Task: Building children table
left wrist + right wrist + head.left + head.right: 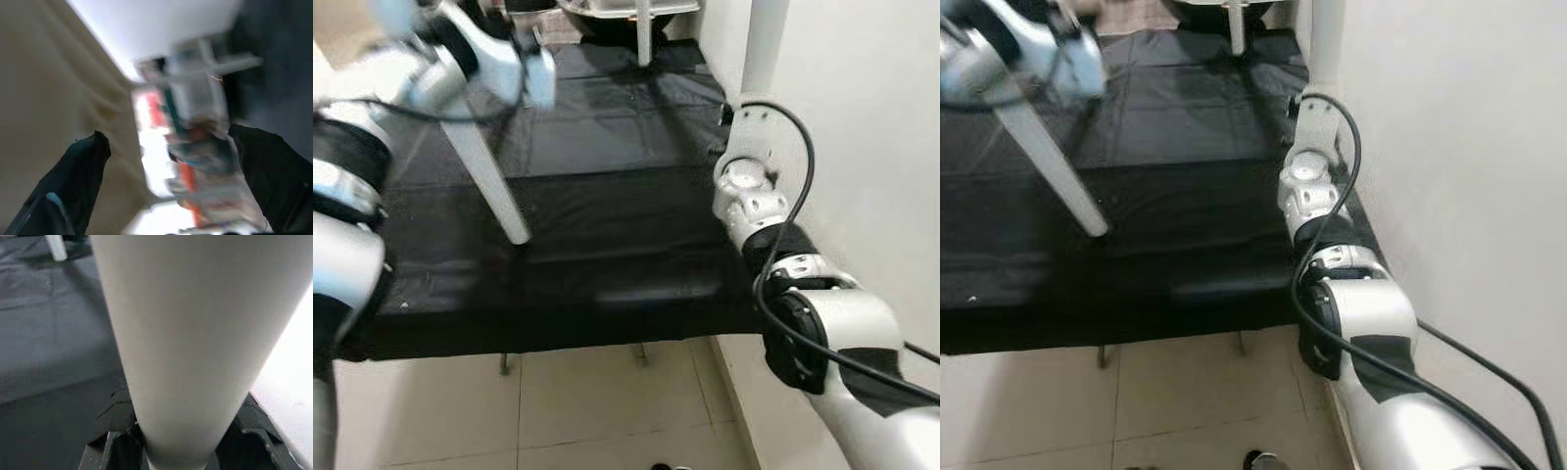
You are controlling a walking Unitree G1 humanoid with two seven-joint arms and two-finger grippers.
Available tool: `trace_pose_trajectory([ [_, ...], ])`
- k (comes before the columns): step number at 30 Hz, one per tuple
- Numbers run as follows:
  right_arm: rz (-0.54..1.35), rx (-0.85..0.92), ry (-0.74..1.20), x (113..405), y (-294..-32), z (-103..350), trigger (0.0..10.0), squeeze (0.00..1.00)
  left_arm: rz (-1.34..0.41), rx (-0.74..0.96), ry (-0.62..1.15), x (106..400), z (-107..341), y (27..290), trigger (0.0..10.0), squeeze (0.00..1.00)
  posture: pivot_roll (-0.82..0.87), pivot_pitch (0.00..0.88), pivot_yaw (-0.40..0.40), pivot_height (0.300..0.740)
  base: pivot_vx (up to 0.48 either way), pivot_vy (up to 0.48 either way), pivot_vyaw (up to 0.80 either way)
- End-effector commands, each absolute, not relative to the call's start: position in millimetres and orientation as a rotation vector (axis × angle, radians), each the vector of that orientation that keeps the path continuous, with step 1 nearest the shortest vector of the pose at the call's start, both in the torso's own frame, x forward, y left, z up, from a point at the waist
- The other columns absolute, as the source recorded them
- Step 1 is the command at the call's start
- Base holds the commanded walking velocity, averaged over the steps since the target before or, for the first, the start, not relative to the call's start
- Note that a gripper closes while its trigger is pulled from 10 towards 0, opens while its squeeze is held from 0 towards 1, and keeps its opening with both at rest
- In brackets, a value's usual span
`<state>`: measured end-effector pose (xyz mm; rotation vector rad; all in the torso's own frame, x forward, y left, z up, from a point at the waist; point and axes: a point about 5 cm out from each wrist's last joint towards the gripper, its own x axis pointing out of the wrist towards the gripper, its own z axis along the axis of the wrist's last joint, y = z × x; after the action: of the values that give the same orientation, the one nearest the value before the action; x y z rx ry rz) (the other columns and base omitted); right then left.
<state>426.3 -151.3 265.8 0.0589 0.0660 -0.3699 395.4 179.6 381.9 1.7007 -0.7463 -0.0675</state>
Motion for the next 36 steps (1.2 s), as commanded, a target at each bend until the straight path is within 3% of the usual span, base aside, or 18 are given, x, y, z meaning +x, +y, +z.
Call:
trace_pose_trajectory([
  [1,-0.426,0.107,0.135,425,-166,258,0.0,0.00,-0.055,1.691,-0.701,395,377,194,10.0,0.00,0.14,0.213,-0.006,0.740,0.000,0.000,0.00],
  [10,-0.427,0.097,0.171,423,-164,246,0.0,0.00,-0.328,1.633,-0.742,395,334,164,10.0,0.00,0.14,0.218,-0.009,0.740,0.000,0.000,0.00],
  [19,-0.427,0.089,0.201,421,-160,234,0.0,0.00,-0.414,1.521,-0.783,392,312,147,10.0,0.00,0.13,0.214,-0.010,0.740,0.000,0.000,0.00],
  [20,-0.421,0.088,0.209,421,-158,231,3.3,0.00,-0.420,1.480,-0.794,391,307,143,10.0,0.00,0.13,0.214,-0.006,0.740,0.000,0.000,0.00],
  [22,-0.417,0.089,0.214,420,-157,228,3.3,0.00,-0.422,1.455,-0.801,390,305,142,10.0,0.00,0.13,0.212,-0.007,0.740,0.000,0.000,0.00],
  [23,-0.410,0.085,0.216,420,-156,226,10.0,0.00,-0.416,1.423,-0.808,389,302,140,10.0,0.00,0.13,0.210,-0.007,0.740,0.000,0.000,0.00],
  [31,-0.355,0.108,0.223,418,-150,214,10.0,0.00,-0.419,1.206,-0.786,378,269,132,10.0,0.00,0.12,0.195,-0.011,0.740,0.000,0.000,0.00],
  [32,-0.340,0.084,0.204,417,-149,213,10.0,1.00,-0.417,1.163,-0.770,373,258,131,10.0,0.00,0.12,0.190,-0.014,0.740,0.000,0.000,0.00],
  [36,-0.319,0.057,0.178,416,-148,212,10.0,1.00,-0.408,1.080,-0.740,363,241,129,10.0,0.00,0.12,0.182,-0.018,0.740,0.000,0.000,0.00],
])
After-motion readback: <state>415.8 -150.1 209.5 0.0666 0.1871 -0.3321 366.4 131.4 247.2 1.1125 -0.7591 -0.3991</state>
